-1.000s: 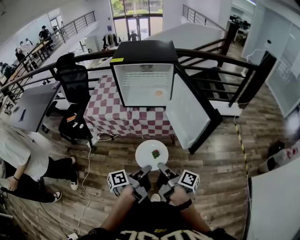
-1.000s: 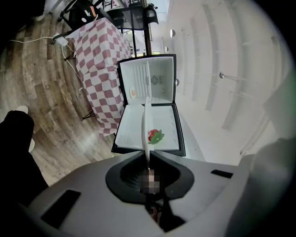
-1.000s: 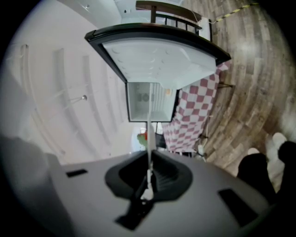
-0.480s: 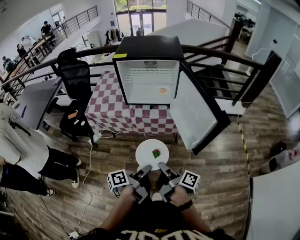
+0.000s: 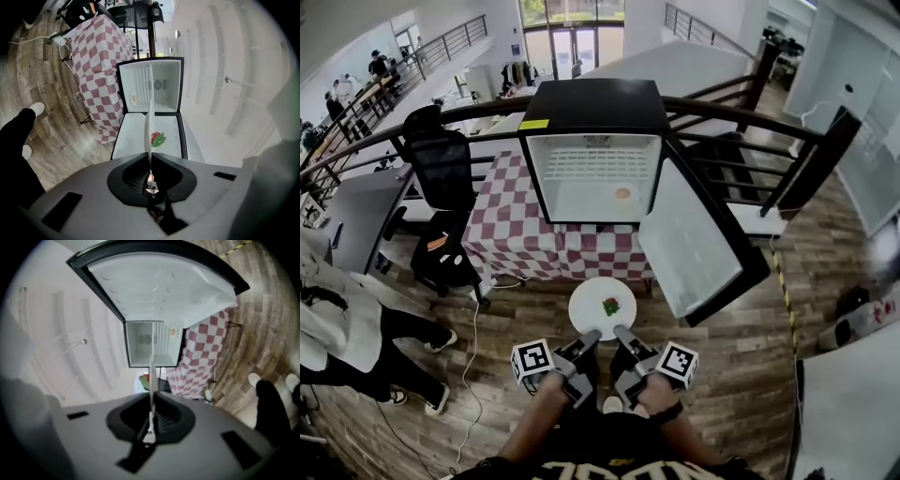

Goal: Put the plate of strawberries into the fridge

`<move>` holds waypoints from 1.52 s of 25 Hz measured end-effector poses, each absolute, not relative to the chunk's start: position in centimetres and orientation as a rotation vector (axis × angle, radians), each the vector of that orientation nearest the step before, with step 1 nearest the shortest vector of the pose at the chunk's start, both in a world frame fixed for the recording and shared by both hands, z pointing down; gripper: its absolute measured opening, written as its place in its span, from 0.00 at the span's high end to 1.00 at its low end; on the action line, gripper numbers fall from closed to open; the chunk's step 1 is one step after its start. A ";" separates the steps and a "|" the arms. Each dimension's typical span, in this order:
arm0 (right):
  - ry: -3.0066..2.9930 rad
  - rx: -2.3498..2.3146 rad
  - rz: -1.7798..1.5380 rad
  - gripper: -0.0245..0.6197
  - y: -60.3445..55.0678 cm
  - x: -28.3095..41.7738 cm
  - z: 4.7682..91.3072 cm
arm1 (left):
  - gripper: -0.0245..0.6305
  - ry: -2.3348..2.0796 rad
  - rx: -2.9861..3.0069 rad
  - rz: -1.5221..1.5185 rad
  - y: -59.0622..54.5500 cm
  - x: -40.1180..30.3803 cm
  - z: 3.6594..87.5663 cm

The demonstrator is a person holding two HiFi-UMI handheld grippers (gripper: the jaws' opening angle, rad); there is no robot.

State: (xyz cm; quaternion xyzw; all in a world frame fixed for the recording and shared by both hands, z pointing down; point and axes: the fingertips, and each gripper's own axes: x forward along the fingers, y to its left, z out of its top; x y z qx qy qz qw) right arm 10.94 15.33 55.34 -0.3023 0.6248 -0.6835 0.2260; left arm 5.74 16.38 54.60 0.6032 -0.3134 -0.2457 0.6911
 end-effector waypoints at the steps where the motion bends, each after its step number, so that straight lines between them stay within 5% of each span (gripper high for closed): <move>1: 1.722 -0.832 -1.882 0.91 14.8 10.8 55.2 | 0.90 -0.698 1.350 -0.553 15.9 5.6 54.5; 38: 1.701 -0.898 -1.802 0.91 -7.2 0.8 53.2 | 0.91 -0.634 1.357 -0.554 -6.4 -4.5 52.7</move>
